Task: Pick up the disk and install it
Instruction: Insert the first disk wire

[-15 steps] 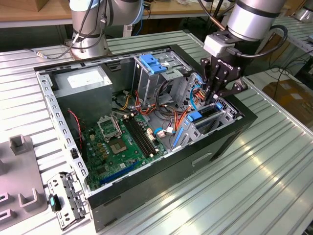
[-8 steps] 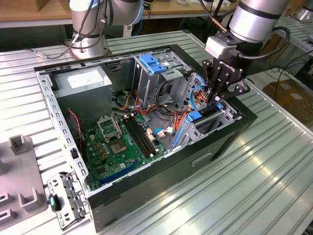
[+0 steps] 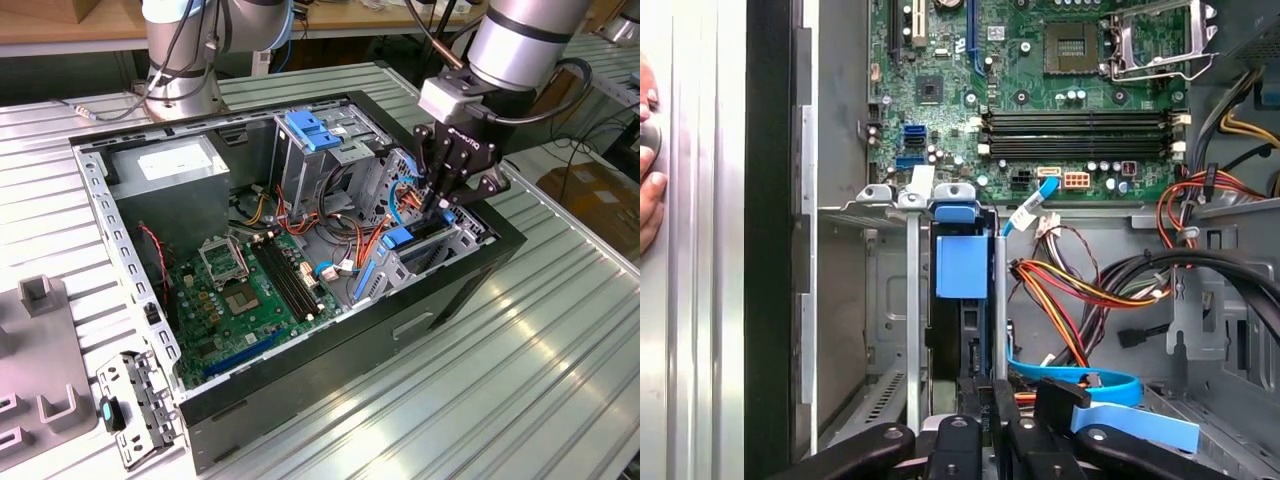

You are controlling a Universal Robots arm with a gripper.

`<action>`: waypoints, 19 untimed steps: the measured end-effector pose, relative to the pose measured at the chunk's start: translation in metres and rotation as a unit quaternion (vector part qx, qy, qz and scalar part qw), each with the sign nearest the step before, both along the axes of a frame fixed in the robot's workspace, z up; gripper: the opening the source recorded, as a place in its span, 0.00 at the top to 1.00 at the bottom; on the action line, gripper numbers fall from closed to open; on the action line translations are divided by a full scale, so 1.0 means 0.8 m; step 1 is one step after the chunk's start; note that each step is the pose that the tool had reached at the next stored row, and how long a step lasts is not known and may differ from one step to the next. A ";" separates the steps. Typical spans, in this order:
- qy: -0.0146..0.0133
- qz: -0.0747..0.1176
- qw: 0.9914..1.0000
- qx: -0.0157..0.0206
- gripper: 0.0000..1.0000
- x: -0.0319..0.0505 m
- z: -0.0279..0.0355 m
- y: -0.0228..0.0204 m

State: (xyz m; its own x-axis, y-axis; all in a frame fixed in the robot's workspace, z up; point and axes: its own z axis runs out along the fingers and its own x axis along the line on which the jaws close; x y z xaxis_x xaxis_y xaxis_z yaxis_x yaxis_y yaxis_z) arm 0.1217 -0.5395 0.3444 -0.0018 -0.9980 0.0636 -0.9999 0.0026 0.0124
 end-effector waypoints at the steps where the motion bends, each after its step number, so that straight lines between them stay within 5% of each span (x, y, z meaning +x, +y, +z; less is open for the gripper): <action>1: 0.000 0.000 1.000 0.000 0.83 0.000 0.0000 0.0000; 6: 0.000 0.000 1.000 0.000 0.83 0.000 0.0026 -0.0010; 8: 0.000 0.000 1.000 0.000 0.83 0.000 0.0026 -0.0054; 19: 0.000 0.000 1.000 0.001 0.83 0.000 0.0019 -0.0054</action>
